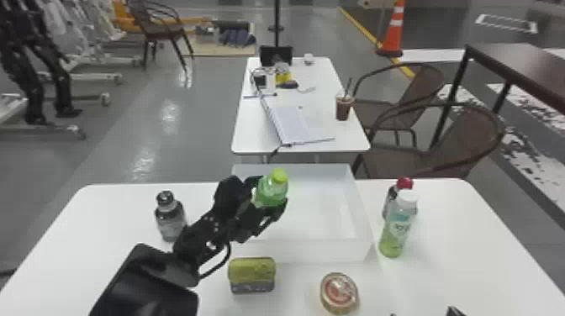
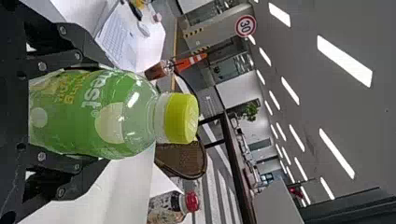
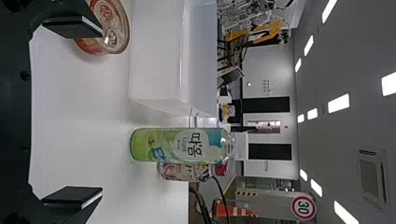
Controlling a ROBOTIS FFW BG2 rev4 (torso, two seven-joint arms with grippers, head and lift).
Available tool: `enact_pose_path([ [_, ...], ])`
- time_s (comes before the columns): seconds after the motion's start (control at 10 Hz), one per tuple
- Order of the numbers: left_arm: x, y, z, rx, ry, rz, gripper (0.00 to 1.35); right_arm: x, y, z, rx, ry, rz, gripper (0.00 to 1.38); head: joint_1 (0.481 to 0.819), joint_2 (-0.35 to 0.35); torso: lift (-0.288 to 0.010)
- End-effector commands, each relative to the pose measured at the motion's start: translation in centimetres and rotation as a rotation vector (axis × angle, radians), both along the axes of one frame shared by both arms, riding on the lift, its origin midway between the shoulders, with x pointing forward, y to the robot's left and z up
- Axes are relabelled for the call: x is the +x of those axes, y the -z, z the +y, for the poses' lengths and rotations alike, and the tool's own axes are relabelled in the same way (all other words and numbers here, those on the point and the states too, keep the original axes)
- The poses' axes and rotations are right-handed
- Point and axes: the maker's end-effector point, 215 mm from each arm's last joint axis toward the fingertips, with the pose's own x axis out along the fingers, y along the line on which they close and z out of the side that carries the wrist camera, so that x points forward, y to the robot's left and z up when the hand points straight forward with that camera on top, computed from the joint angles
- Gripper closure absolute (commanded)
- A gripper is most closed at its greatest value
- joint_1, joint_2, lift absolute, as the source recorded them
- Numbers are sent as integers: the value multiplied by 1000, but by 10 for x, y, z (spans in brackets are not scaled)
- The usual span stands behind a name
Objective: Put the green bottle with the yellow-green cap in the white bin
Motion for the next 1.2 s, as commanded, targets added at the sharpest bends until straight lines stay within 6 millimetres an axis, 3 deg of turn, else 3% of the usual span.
enact_pose_path([
  [0.0,1,-1,1,2,-1,-7,137,0,0,0,1,0,1,104,549,0,-100],
  [0.1,1,-1,2,1,-1,-6,70,0,0,0,2,1,1,104,549,0,-100],
  [0.2,0,0,3,-5,-2,-6,142,0,0,0,1,0,1,104,549,0,-100],
  [0.5,-8,2,12,-30,-21,-1,162,0,1,0,3,1,2,104,549,0,-100],
  [1.1,-60,13,88,-144,-189,32,163,-1,1,-2,-3,-3,2,104,549,0,-100],
])
